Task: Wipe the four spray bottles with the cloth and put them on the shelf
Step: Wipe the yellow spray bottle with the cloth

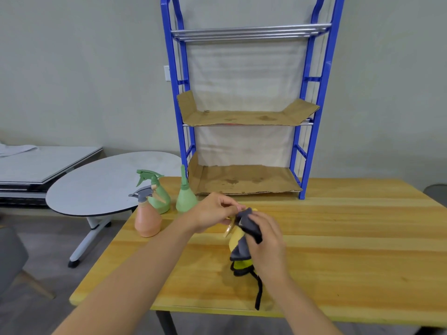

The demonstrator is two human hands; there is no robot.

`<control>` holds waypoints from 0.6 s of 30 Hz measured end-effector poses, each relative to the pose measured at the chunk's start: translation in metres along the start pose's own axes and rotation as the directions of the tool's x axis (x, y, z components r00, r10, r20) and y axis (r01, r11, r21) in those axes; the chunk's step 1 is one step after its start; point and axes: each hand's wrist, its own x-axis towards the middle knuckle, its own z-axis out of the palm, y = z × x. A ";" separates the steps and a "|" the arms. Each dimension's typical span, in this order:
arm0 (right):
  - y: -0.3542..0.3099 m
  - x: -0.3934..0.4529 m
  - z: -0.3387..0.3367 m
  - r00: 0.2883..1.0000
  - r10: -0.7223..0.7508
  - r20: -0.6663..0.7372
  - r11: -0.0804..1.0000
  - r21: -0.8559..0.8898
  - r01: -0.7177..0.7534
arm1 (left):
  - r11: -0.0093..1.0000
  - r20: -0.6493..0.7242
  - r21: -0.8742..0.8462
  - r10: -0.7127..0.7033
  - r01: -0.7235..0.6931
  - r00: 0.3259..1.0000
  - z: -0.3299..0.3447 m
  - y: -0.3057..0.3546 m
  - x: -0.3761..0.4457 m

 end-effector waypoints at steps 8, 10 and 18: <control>0.008 0.000 -0.002 0.999 0.003 -0.034 1.000 0.000 -0.003 | 0.999 0.012 -0.031 -0.011 0.011 1.000 -0.001 -0.002 -0.001; 0.000 -0.001 0.002 0.995 -0.083 0.056 0.996 -0.011 0.084 | 0.999 0.004 -0.035 -0.016 0.016 1.000 -0.001 -0.002 -0.001; 0.008 0.003 -0.001 0.986 0.130 -0.108 0.990 0.078 -0.122 | 1.000 -0.003 -0.008 0.003 -0.003 1.000 0.000 -0.002 -0.002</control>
